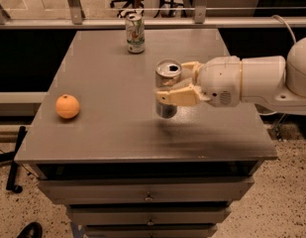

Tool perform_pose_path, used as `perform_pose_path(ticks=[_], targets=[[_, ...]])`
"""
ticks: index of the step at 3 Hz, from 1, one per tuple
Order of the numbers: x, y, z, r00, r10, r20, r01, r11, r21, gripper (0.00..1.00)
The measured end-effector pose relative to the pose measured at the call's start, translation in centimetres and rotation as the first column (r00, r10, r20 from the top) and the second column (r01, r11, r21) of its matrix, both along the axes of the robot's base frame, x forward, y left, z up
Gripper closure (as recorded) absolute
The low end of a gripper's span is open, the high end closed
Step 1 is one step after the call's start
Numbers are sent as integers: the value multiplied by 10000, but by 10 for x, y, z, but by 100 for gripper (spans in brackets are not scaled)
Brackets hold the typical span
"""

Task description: Move redbull can near orange

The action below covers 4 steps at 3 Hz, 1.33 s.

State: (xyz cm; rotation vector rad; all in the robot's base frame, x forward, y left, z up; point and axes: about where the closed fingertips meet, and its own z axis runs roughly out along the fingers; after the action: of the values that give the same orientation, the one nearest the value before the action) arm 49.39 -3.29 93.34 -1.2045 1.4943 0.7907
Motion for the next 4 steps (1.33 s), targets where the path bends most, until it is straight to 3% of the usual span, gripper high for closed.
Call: perform_pose_path(ticks=[1, 2, 3, 4], targets=[[-1, 22, 2, 9995, 299, 27, -300, 9986, 436, 100], [10, 80, 11, 9947, 991, 283, -1019, 9872, 1230, 100], [27, 134, 20, 9862, 1495, 704, -1581, 9777, 1385, 100], [44, 165, 10, 9787, 1812, 965, -1879, 9800, 656, 100]])
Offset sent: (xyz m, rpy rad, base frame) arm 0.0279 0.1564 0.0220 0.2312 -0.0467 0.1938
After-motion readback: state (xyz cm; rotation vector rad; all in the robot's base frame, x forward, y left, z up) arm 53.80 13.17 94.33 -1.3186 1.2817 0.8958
